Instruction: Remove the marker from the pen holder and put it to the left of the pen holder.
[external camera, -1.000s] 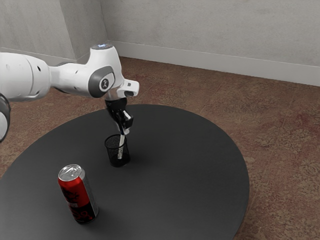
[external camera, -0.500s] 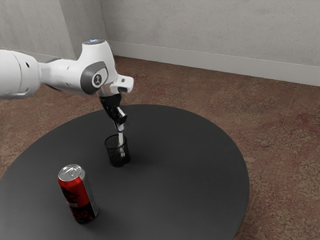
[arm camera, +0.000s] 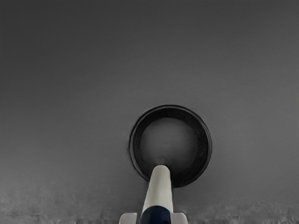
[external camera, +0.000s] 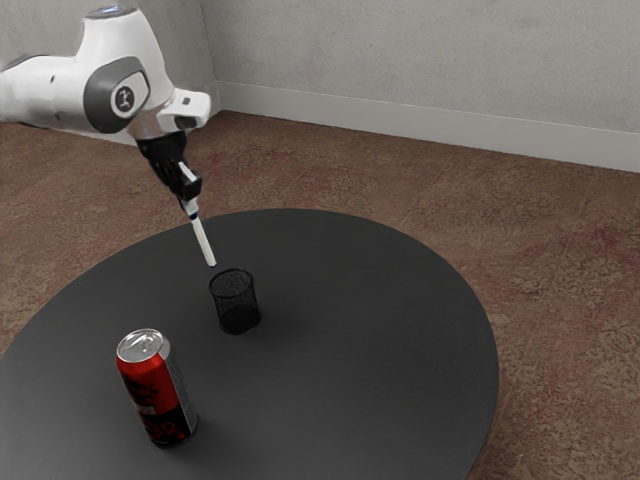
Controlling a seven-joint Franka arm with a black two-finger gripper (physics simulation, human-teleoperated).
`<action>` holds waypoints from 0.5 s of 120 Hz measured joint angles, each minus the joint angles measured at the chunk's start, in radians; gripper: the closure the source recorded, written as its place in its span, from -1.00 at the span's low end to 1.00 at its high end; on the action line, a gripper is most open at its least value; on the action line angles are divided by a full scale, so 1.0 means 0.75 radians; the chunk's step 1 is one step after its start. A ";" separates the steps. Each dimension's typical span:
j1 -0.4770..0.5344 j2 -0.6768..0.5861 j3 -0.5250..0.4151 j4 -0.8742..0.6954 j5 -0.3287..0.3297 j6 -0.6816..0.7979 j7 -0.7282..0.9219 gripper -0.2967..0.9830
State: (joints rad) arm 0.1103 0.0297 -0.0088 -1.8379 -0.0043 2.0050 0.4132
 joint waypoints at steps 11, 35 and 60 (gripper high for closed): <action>0.068 0.139 0.042 0.147 0.026 -0.150 -0.011 0.61; 0.182 0.340 0.177 0.301 0.071 -0.451 -0.045 0.61; 0.054 0.659 0.270 0.596 0.030 -0.623 -0.069 0.59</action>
State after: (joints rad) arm 0.1511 0.5237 0.1938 -1.3906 0.0185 1.5374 0.3611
